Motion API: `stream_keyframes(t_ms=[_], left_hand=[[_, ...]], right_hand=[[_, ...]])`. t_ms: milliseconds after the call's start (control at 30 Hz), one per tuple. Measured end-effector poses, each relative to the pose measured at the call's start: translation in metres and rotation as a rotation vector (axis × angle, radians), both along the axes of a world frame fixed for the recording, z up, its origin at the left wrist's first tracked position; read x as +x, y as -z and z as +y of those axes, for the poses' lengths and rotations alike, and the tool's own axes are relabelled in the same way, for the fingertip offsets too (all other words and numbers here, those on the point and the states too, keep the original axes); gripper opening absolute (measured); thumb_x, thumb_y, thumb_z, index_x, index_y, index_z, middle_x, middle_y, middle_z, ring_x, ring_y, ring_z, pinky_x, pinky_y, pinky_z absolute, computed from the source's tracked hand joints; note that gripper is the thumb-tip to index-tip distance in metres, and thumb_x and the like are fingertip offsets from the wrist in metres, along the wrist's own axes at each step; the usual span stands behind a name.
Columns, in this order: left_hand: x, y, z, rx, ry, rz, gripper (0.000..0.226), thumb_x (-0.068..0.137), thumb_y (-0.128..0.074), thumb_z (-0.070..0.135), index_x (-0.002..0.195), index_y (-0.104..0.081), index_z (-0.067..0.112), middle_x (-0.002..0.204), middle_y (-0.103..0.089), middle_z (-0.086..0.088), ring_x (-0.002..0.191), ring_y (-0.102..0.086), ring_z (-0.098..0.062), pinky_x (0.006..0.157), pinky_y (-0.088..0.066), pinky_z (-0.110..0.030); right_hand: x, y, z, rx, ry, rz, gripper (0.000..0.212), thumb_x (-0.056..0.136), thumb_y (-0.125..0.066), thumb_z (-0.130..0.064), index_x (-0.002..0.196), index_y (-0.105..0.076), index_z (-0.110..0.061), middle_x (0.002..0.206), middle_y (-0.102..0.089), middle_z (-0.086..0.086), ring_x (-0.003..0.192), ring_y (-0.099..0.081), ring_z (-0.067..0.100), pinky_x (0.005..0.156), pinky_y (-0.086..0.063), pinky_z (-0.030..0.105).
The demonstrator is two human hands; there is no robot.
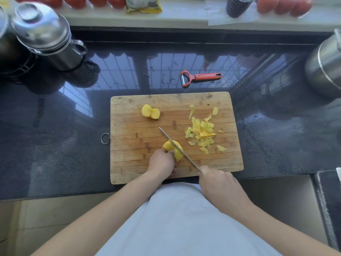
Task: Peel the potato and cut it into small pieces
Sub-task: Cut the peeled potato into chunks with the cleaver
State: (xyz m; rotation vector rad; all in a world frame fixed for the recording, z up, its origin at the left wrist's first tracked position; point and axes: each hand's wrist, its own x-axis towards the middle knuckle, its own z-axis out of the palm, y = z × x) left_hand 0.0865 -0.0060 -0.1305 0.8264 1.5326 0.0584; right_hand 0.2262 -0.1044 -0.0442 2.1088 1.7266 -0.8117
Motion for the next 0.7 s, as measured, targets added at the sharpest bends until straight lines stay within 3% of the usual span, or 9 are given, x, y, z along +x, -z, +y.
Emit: stream_keyframes(t_ms=[100, 267, 700], left_hand=[[-0.0003, 0.0009, -0.0002, 0.005, 0.014, 0.011, 0.027, 0.107, -0.046, 0.031, 0.094, -0.062, 0.013, 0.086, -0.069, -0.009, 0.067, -0.067, -0.026, 0.075, -0.063, -0.045], [-0.0010, 0.0015, 0.0003, -0.012, 0.007, 0.002, 0.028, 0.108, -0.045, 0.032, 0.096, -0.062, 0.013, 0.088, -0.069, -0.011, 0.069, -0.068, -0.028, 0.077, -0.063, -0.048], [-0.0023, 0.0016, 0.0013, -0.002, 0.020, 0.006, 0.028, 0.108, -0.046, 0.031, 0.096, -0.063, 0.012, 0.087, -0.069, -0.010, 0.065, -0.068, -0.025, 0.072, -0.062, -0.041]], right_hand=[[0.0032, -0.0002, -0.0029, 0.037, 0.058, 0.019, 0.015, 0.104, -0.034, -0.022, 0.089, -0.037, -0.019, 0.078, -0.054, 0.000, 0.083, -0.062, 0.039, 0.061, -0.033, 0.039], [0.0003, 0.0052, -0.0011, 0.065, 0.077, 0.045, 0.018, 0.105, -0.035, -0.026, 0.090, -0.041, -0.019, 0.086, -0.067, 0.006, 0.085, -0.065, 0.040, 0.062, -0.039, 0.040], [0.0011, 0.0065, -0.0020, 0.081, 0.042, 0.009, 0.019, 0.104, -0.035, -0.026, 0.087, -0.038, -0.019, 0.085, -0.066, 0.004, 0.082, -0.064, 0.039, 0.060, -0.035, 0.039]])
